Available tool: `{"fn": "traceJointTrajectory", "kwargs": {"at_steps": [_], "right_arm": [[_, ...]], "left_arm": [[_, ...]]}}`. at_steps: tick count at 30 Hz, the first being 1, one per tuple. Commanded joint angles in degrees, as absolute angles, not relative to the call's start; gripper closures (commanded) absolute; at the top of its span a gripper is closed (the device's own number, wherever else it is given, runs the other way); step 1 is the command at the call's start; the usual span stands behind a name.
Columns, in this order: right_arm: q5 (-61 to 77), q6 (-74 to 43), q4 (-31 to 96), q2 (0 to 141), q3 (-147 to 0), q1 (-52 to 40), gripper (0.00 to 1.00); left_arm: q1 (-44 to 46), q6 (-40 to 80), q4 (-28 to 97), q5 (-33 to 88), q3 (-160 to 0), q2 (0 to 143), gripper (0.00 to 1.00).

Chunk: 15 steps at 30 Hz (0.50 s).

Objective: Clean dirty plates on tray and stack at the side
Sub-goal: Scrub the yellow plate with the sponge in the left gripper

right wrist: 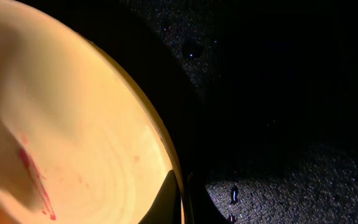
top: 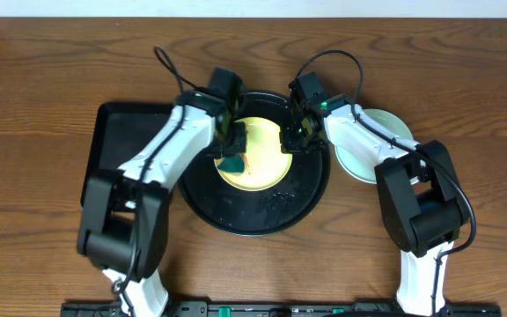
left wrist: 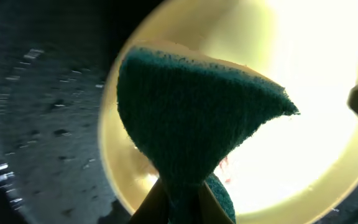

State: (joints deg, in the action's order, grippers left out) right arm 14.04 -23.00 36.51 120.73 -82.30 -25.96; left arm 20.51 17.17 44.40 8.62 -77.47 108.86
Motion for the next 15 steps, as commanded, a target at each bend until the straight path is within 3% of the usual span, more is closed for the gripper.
{"fn": "traceJointTrajectory", "kwargs": {"at_steps": [1,9,15], "right_arm": [[11.8,-23.6,36.9,123.2,-80.1,-26.3,0.99],[11.9,-23.6,36.8,123.2,-80.1,-26.3,0.99],[11.9,-23.5,36.8,123.2,-80.1,-26.3,0.99]], "left_arm": [[22.0,18.4,43.9,8.3,-77.0,111.3,0.93],[25.1,18.1,43.3,12.8,-77.0,113.1,0.93],[25.8,10.5,39.9,20.9,-77.0,113.1,0.93]]}}
